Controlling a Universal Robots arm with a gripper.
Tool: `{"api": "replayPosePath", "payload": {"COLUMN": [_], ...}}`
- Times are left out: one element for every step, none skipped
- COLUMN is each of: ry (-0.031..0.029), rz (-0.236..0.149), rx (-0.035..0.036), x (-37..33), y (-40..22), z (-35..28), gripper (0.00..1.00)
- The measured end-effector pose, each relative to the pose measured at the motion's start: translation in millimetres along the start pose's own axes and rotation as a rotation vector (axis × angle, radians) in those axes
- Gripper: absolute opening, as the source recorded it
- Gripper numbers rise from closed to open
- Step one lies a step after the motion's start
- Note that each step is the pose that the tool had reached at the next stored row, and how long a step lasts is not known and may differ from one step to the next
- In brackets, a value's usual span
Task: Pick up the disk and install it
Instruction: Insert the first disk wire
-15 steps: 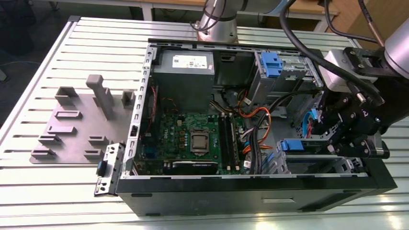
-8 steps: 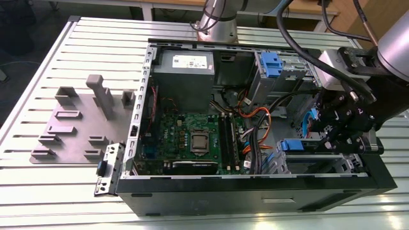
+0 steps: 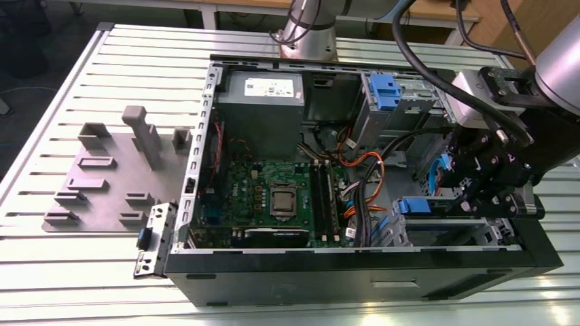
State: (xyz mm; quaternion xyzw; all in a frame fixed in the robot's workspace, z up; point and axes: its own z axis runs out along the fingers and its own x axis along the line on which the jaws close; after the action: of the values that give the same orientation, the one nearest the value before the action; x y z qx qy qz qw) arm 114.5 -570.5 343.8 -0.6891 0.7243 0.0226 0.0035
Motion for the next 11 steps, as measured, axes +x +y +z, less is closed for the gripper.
{"api": "replayPosePath", "payload": {"ry": [0.0001, 0.0002, 0.0003, 0.0004, 0.0005, 0.0008, 0.0006, 0.0006, 0.0005, 0.0005, 0.0005], "rz": [0.0, 0.0, 0.0, 0.0, 0.0, 0.0, 0.0, 0.0, 0.0, 0.0, 0.0], "rx": [0.0, 0.0, 0.0, 0.0, 0.0001, 0.0, 0.0, 0.0, 0.0001, 0.0001, 0.0001], "x": [0.0, 0.0, 0.0, 0.0, 0.0, -0.1, -0.2, -0.2, -0.3, -0.4, -0.5], "y": [0.0, 0.0, 0.0, 0.0, 0.0, 0.0, 0.1, 0.1, 0.2, 0.3, 0.3], "z": [0.0, 0.0, 0.0, 0.0, -0.1, -1.1, -2.5, -4.7, -7.0, -9.5, -12.1], "gripper": [0.42, 0.42, 0.42, 0.42, 0.42, 0.42, 0.42, 0.42, 0.42, 0.42, 0.42]}}
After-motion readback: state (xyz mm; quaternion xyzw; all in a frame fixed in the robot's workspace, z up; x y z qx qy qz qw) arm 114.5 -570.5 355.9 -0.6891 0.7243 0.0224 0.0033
